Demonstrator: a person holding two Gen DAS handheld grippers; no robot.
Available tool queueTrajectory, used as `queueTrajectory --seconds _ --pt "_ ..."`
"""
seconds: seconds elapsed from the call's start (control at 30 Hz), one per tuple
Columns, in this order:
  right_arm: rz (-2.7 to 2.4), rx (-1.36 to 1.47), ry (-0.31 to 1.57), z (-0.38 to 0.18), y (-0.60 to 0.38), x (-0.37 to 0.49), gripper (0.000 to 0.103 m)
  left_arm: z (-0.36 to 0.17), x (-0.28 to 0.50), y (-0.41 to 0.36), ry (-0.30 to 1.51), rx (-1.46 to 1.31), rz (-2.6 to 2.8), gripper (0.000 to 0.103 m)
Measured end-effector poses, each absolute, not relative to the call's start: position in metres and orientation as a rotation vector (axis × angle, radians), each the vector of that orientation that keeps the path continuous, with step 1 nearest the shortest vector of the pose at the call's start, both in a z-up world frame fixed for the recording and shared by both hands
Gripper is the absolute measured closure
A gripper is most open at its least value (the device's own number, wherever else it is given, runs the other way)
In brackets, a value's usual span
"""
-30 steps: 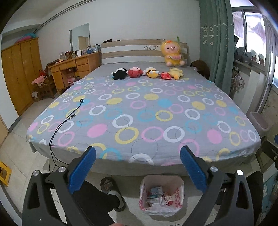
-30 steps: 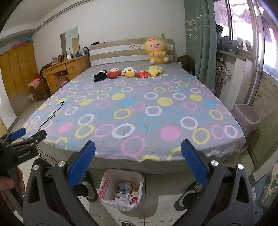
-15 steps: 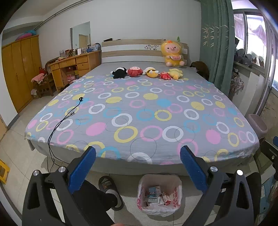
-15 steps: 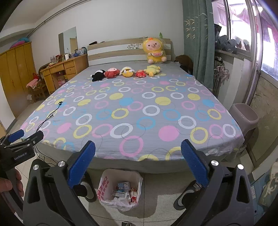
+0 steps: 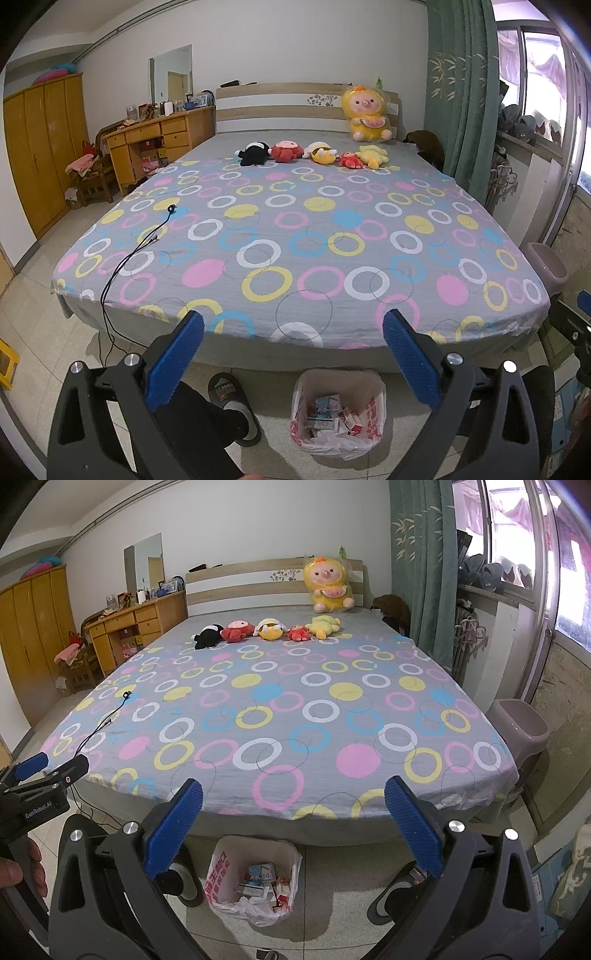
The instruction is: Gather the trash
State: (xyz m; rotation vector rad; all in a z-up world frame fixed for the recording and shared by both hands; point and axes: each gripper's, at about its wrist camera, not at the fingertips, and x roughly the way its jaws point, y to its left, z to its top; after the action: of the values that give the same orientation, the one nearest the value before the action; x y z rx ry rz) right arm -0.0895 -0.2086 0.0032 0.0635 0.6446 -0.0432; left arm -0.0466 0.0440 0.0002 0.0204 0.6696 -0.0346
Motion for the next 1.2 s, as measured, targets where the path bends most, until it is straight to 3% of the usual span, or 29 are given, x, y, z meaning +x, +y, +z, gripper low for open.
queueTrajectory --seconds 1.2 --pt "-0.045 0.063 0.651 -0.0031 -0.2089 -0.089 0.007 -0.0023 -0.0489 0.0412 0.673 0.016 -0.034 0.008"
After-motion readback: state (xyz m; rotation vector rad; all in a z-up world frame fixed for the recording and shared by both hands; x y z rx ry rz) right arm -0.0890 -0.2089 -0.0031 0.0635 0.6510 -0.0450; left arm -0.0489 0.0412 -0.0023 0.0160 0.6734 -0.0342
